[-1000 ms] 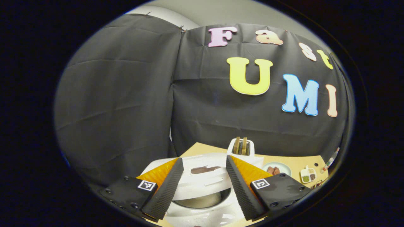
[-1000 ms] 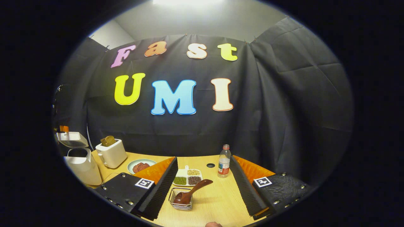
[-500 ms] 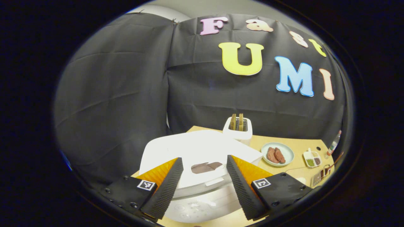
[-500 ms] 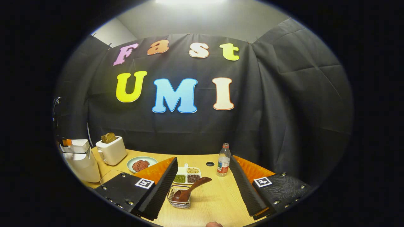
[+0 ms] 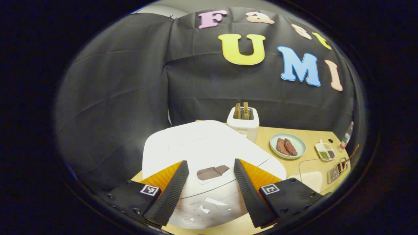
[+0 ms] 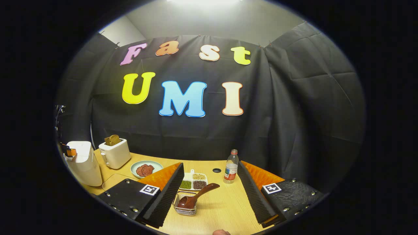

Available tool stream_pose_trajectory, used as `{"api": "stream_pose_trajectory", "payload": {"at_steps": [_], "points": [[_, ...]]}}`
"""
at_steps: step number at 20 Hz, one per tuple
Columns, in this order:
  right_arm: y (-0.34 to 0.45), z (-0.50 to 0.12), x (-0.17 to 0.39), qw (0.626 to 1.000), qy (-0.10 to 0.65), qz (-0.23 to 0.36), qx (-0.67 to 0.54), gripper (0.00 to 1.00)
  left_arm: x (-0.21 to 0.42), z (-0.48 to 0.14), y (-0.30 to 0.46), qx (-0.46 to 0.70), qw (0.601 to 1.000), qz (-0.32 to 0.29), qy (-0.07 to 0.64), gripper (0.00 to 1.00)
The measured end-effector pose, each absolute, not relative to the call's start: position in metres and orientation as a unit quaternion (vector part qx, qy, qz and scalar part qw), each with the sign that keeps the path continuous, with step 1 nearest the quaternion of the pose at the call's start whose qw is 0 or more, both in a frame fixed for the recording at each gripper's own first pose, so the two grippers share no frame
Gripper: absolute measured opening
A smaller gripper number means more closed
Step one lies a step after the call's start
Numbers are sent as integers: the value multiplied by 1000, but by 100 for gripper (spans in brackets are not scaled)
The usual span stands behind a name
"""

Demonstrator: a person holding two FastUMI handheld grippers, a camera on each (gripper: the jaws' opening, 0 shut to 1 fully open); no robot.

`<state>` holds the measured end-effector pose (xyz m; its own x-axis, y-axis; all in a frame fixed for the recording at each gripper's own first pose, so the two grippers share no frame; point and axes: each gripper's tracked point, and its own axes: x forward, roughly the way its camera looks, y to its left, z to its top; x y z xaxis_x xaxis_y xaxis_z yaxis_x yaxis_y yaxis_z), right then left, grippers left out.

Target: Close the left gripper, press the button to open the rice cooker; take a wooden spoon from the chopstick holder with the right hand, scoop a spoonful of rice and pour it into the rice cooker, then put the wooden spoon back into the chopstick holder.

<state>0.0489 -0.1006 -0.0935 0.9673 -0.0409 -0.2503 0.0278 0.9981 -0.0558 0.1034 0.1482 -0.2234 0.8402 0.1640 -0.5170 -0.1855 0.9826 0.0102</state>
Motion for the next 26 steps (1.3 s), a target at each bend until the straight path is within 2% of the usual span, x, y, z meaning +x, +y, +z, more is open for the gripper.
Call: {"api": "stream_pose_trajectory", "payload": {"at_steps": [6,7,10,12,17,18,19,20,21,22,26], "points": [[-67,-75,53,994,113,5,-3,99,100,-214,140,-10,966,81,245,96],[-63,-68,54,994,107,9,-2,99,102,-210,139,-7,968,77,237,99],[-52,-51,52,995,93,21,3,99,97,-167,133,11,981,68,181,95],[-42,-40,52,996,84,26,7,99,89,-133,125,7,988,61,141,100],[-1,-31,51,997,60,50,9,99,61,-56,102,0,997,47,60,95],[5,-31,49,997,57,53,10,99,57,-44,98,-3,998,45,49,100],[10,-29,48,997,53,56,14,99,52,-34,94,-9,998,45,39,98],[15,-29,47,997,49,58,17,99,47,-27,90,-14,998,45,30,95],[16,-30,47,997,47,58,20,99,43,-21,88,-17,998,47,23,100],[18,-31,48,997,46,58,20,99,39,-20,88,-16,998,50,21,95],[28,-31,52,997,46,62,29,99,26,-20,82,-7,999,46,22,98]]}}
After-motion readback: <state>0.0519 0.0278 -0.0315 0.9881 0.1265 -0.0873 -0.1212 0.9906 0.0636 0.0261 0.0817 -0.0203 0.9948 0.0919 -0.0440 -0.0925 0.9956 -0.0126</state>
